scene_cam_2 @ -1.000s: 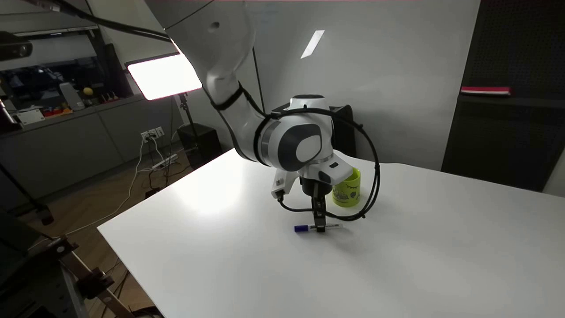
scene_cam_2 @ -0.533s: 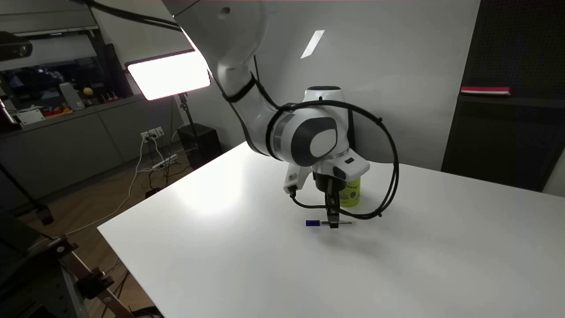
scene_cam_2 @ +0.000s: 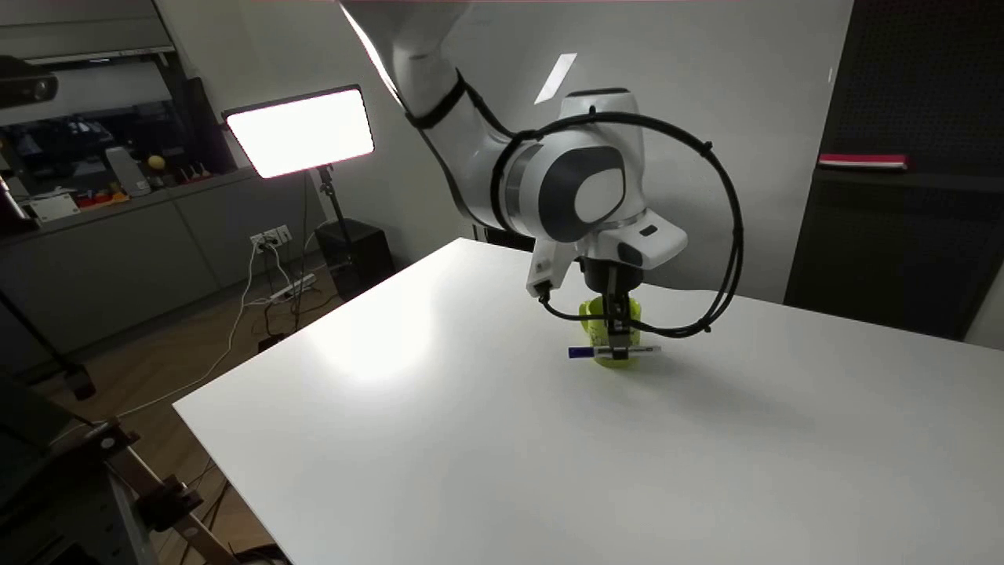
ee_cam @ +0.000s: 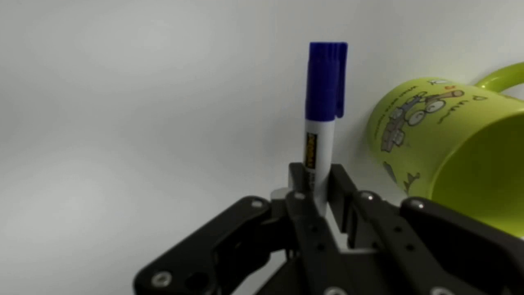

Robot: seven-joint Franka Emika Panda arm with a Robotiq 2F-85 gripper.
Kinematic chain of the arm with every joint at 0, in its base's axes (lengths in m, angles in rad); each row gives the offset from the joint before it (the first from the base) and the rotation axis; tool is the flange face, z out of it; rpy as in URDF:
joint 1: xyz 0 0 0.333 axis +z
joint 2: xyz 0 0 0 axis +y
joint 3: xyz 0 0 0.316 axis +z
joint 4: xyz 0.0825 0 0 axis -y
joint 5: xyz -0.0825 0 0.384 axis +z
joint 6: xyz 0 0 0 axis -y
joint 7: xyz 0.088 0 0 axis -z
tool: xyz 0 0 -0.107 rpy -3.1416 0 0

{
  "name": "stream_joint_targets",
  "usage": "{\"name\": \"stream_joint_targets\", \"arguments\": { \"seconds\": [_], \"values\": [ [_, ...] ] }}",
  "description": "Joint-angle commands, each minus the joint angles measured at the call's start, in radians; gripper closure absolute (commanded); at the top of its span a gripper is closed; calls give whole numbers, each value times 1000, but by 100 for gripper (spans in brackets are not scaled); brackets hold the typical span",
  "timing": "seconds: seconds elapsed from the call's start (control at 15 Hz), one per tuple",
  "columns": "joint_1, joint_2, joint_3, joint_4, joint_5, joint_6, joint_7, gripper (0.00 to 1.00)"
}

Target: Put the marker in the cup

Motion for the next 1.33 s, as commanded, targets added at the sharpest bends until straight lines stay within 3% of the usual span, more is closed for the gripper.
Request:
{"name": "stream_joint_targets", "arguments": {
  "seconds": [0.0, 0.27, 0.73, 1.27],
  "values": [
    [3, -90, -13, -29, -5, -35, 4, 96],
    [51, -128, -71, -26, -48, -25, 38, 96],
    [238, -93, -285, -13, -191, 90, 202, 96],
    [362, 7, -388, 20, -283, 124, 314, 96]
  ]
}}
